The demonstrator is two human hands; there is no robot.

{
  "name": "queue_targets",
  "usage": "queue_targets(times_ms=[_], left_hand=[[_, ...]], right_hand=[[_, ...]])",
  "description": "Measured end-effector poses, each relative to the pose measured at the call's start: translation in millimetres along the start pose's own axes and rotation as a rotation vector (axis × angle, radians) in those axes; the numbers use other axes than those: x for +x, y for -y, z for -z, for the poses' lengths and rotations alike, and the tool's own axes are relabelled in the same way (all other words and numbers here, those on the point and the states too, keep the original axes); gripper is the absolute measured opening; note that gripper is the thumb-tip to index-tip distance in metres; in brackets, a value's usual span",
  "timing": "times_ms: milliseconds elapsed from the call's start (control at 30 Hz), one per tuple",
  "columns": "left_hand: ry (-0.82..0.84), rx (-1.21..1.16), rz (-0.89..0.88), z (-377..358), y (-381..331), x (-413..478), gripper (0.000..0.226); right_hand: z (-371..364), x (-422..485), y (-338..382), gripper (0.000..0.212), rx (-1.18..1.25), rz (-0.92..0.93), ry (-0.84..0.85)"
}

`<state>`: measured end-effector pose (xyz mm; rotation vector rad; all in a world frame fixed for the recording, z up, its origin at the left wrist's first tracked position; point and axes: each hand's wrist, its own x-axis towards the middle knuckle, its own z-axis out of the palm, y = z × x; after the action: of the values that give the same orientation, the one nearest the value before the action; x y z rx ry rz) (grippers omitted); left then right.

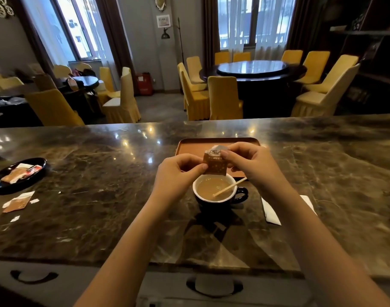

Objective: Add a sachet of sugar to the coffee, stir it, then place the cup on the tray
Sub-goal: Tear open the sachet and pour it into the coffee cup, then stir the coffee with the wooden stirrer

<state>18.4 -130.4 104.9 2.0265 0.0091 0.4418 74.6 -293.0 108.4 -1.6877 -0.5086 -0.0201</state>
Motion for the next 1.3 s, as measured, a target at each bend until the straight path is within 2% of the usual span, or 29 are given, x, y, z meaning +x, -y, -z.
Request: queue_targets(times_ms=[167, 400, 567, 733, 833, 1033, 1167, 1300], left_hand=[[0.058, -0.110, 0.028, 2, -2, -2, 0.018], [-0.007, -0.214, 0.062, 1, -2, -3, 0.013], [0.045, -0.232, 0.086, 1, 1, -3, 0.012], [0.011, -0.178, 0.071, 3, 9, -3, 0.014], [-0.024, -0.165, 0.097, 8, 18, -3, 0.012], [-0.113, -0.139, 0.220, 22, 48, -9, 0.011], [-0.155, -0.107, 0.338, 28, 78, -14, 0.010], [-0.116, 0.009, 0.440, 32, 110, -15, 0.010]], right_hand=[[-7, -4, -2, 0.012, -0.023, 0.038, -0.032], [-11, -10, -1, 0.014, 0.019, 0.026, 0.036], [-12, -11, -3, 0.011, -0.052, 0.041, 0.012], [-15, -15, -8, 0.012, -0.030, 0.009, 0.003], [-7, -19, -19, 0.016, -0.037, -0.060, -0.050], [15, -25, -55, 0.025, -0.156, -0.223, -0.348], [16, -17, -65, 0.035, -0.205, -0.361, -0.297], [13, -14, -63, 0.024, -0.018, -0.438, -0.195]])
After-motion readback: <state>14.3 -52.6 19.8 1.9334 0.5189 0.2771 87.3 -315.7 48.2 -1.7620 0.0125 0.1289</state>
